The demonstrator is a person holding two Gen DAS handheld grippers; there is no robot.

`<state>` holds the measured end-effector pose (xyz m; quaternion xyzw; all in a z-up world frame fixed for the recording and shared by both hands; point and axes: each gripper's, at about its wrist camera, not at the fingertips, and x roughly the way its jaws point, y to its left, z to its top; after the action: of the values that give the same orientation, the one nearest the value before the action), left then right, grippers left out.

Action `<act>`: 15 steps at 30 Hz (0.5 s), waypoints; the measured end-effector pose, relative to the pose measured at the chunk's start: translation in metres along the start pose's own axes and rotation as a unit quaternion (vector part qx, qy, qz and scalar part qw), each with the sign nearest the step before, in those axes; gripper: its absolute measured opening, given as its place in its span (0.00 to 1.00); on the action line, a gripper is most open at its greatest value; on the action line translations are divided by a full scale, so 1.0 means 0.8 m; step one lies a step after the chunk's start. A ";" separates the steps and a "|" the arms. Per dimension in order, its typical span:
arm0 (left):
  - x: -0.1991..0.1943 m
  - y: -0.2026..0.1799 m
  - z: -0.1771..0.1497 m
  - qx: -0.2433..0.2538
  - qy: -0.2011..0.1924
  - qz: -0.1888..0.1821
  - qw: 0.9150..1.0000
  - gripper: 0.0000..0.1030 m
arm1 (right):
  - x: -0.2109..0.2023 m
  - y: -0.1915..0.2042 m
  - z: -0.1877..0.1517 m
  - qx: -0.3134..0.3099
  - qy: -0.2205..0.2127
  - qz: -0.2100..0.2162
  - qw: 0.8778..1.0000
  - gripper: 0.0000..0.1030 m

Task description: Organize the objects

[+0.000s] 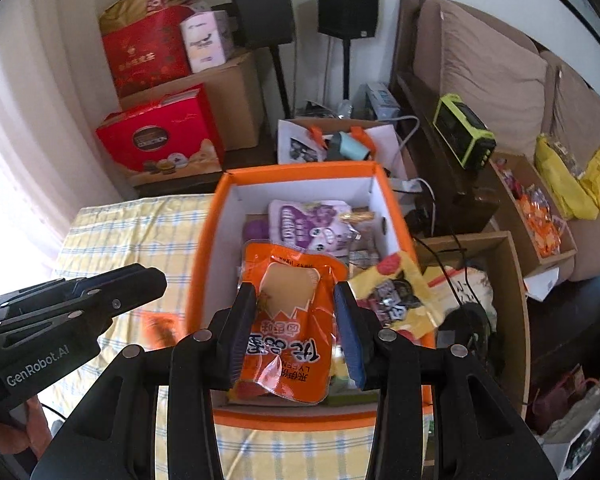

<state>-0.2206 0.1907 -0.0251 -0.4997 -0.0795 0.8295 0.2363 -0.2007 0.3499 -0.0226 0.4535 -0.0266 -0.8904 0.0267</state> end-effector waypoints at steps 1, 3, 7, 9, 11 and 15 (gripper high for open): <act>-0.001 0.002 -0.002 0.000 0.000 0.003 1.000 0.15 | 0.001 -0.003 -0.001 0.002 0.001 0.001 1.000 0.39; -0.006 0.019 -0.006 -0.009 -0.003 0.019 1.000 0.27 | 0.002 -0.007 -0.004 0.003 0.003 0.004 1.000 0.39; -0.007 0.070 -0.023 -0.032 0.012 0.047 0.998 0.47 | 0.004 -0.003 -0.008 0.001 0.003 0.014 1.000 0.39; 0.001 0.096 -0.037 -0.041 0.034 0.067 0.996 0.50 | 0.006 0.001 -0.007 0.001 0.002 0.019 1.000 0.39; 0.009 0.116 -0.050 -0.052 0.054 0.075 0.994 0.51 | 0.008 0.011 -0.007 -0.003 0.003 0.025 1.000 0.39; 0.026 0.140 -0.077 -0.081 0.076 0.078 0.991 0.59 | 0.009 0.026 -0.008 -0.010 0.002 0.034 0.999 0.39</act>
<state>-0.2107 0.0963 -0.1130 -0.5835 -0.0889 0.7959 0.1348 -0.1994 0.3281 -0.0303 0.4538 -0.0334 -0.8883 0.0616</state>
